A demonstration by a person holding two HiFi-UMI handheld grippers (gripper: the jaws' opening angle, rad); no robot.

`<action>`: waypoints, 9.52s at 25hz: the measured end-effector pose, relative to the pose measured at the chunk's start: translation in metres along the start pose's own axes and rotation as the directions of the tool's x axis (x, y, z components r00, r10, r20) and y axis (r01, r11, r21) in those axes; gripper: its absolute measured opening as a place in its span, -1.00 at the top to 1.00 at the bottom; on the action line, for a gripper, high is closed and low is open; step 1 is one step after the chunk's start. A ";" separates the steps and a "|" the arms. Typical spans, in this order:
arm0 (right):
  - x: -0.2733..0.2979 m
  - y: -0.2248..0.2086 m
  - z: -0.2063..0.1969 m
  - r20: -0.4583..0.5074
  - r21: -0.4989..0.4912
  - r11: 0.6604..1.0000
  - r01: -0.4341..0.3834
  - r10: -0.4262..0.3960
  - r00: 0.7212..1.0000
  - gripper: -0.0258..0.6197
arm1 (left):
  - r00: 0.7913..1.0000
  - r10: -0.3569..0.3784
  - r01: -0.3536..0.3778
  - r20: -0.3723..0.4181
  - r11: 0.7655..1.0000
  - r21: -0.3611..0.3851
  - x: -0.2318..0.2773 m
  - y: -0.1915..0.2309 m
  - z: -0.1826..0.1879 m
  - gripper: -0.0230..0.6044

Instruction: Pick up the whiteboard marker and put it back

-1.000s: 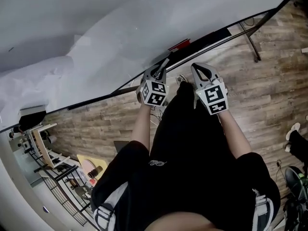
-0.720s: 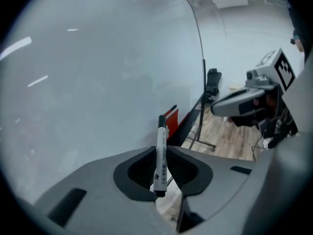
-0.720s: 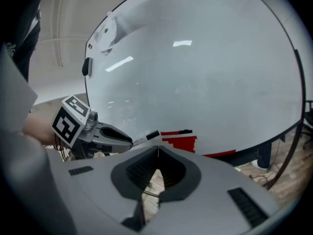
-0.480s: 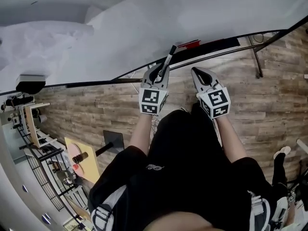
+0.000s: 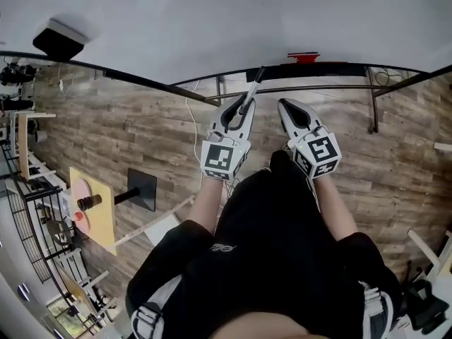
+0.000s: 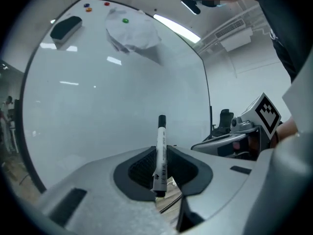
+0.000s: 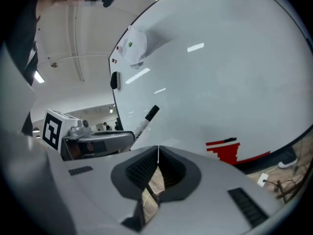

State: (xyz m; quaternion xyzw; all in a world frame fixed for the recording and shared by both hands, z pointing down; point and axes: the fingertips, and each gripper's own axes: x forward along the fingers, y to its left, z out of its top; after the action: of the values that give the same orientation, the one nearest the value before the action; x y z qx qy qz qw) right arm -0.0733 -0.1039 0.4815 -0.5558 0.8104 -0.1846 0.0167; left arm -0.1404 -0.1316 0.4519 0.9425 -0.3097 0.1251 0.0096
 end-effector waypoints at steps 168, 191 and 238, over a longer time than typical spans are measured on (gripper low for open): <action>0.012 -0.281 -0.096 -0.673 -0.734 0.424 -0.531 -0.345 0.655 0.60 | 0.890 0.343 -0.429 -0.300 0.853 -0.298 0.178 -0.094 -0.065 0.91; -0.041 -0.292 0.009 -0.314 -0.414 0.898 -0.149 0.012 0.949 0.91 | 0.893 0.350 -0.429 -0.282 0.853 -0.299 0.229 -0.142 -0.038 0.91; -0.194 -0.167 0.104 0.111 -0.430 0.868 0.249 -0.223 0.968 0.91 | 0.987 0.153 -0.141 0.059 0.976 -0.163 0.100 -0.198 0.054 0.91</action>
State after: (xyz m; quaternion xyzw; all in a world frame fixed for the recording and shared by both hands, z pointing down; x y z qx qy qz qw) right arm 0.1745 -0.0094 0.4028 -0.6450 0.7561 0.0188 -0.1090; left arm 0.0655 -0.0347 0.4360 0.9172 -0.3876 0.0668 0.0640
